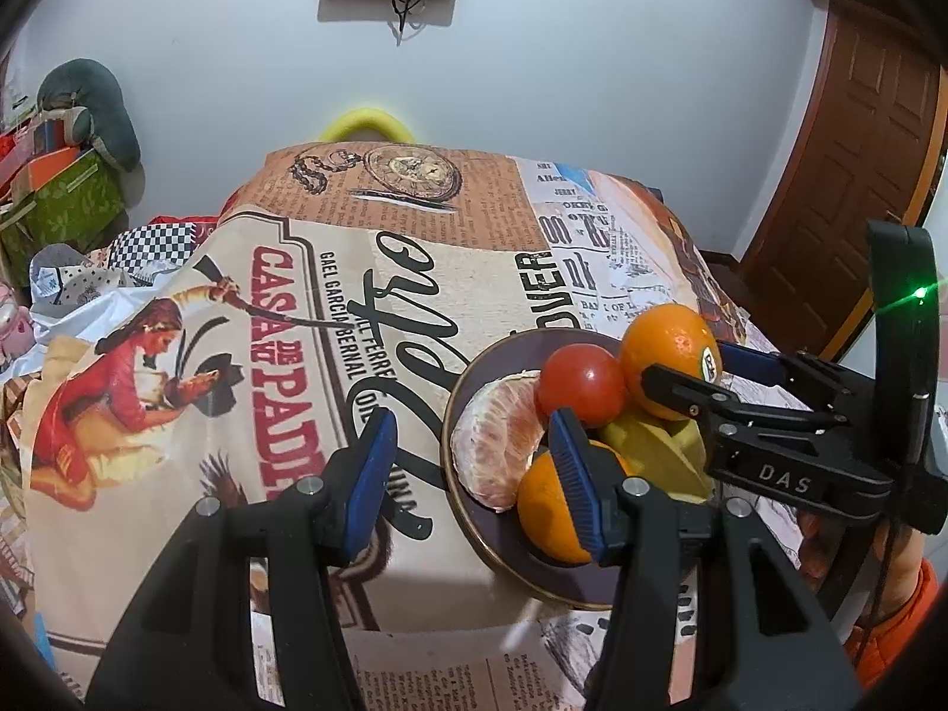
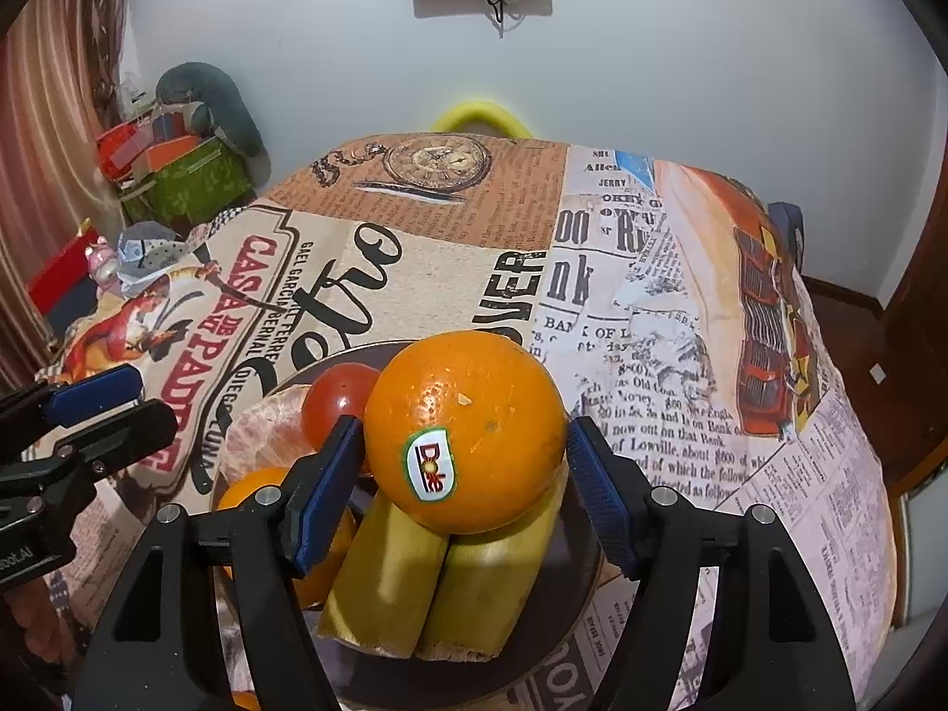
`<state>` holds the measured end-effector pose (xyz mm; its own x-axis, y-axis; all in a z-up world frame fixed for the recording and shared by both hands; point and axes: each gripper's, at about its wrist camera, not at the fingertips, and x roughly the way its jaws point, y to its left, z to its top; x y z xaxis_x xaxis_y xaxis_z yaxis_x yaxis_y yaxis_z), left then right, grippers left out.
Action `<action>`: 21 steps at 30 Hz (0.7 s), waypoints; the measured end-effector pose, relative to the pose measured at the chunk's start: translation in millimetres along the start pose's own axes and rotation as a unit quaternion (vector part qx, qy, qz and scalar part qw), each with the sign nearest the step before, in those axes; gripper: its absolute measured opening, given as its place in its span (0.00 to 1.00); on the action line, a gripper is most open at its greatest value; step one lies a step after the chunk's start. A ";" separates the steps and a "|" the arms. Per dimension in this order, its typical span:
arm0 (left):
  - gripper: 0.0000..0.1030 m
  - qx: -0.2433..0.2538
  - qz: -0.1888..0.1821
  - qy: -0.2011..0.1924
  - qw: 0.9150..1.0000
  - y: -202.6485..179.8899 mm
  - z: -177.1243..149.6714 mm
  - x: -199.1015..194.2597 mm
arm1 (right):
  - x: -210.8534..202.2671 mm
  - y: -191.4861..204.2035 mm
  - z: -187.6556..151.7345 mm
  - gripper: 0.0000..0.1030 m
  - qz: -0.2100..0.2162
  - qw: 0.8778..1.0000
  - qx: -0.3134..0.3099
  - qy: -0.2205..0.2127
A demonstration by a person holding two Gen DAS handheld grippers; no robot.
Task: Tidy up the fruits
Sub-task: 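Open both tools and lift them away from the plate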
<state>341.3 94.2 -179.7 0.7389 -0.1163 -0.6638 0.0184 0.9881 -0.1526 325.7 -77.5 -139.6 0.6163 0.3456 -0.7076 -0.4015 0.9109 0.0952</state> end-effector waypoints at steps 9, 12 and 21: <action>0.52 0.007 0.001 -0.004 1.000 -13.0 -2.0 -18.4 | -38.7 -4.1 -11.0 0.65 0.003 1.000 0.006 -0.018; 0.52 0.018 0.002 -0.010 1.000 -22.3 -5.2 -35.2 | -56.3 -4.3 -16.9 0.65 0.001 1.000 0.005 -0.024; 0.55 0.045 0.003 -0.028 0.999 -49.9 -22.1 -91.9 | -118.8 -0.5 -38.9 0.66 -0.010 0.999 0.002 -0.050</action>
<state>257.7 53.4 -127.2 0.7762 -0.1062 -0.6215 0.0717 0.9942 -0.0803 226.3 -127.9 -82.8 0.6893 0.3475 -0.6357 -0.3859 0.9187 0.0837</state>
